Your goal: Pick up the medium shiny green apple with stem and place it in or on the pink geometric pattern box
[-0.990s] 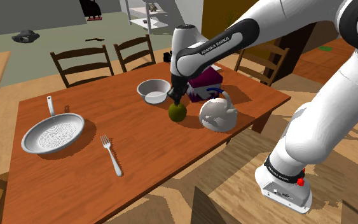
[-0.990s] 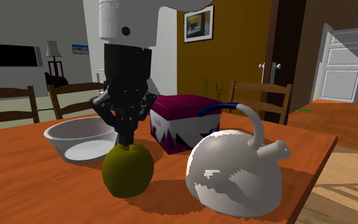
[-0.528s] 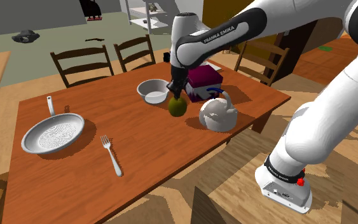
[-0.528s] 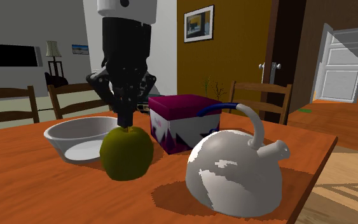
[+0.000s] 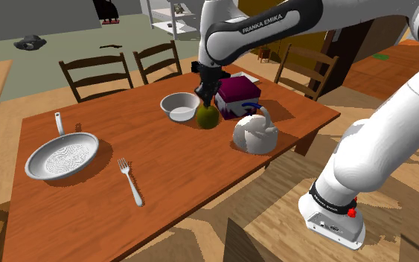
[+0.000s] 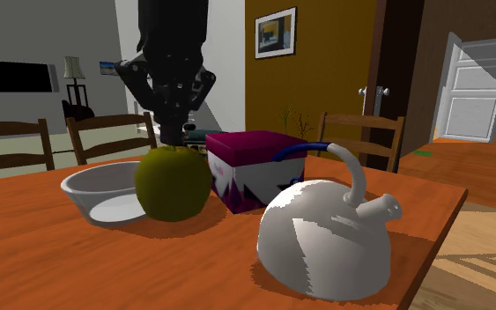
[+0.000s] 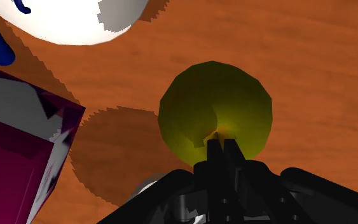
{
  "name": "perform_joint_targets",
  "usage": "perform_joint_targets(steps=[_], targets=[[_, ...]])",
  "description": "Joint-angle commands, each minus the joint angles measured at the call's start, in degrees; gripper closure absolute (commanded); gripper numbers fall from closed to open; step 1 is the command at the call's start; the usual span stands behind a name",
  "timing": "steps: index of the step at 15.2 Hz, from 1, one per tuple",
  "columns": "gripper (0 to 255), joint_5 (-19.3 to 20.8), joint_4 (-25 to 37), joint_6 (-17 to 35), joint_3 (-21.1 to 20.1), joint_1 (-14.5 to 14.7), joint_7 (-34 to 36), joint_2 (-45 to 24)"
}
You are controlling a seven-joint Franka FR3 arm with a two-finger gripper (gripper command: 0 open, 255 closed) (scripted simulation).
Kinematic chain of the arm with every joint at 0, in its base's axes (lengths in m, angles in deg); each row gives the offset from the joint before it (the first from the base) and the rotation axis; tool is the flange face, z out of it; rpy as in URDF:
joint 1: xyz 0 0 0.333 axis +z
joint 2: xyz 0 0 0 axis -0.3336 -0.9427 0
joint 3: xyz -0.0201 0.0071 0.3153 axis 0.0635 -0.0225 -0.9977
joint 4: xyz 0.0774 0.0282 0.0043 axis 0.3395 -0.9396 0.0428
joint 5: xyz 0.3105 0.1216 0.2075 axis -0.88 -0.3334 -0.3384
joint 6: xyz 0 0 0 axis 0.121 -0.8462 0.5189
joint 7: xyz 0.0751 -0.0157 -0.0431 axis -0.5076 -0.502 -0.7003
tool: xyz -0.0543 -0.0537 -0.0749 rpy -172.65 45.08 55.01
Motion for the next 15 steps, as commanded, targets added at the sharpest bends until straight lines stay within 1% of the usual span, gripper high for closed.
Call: perform_joint_targets(steps=[1,15], targets=[[255,0.0,1.2,-1.5,0.0,0.0,0.1,0.3],[255,0.1,10.8,-12.4,0.2,-0.1,0.2,1.5]])
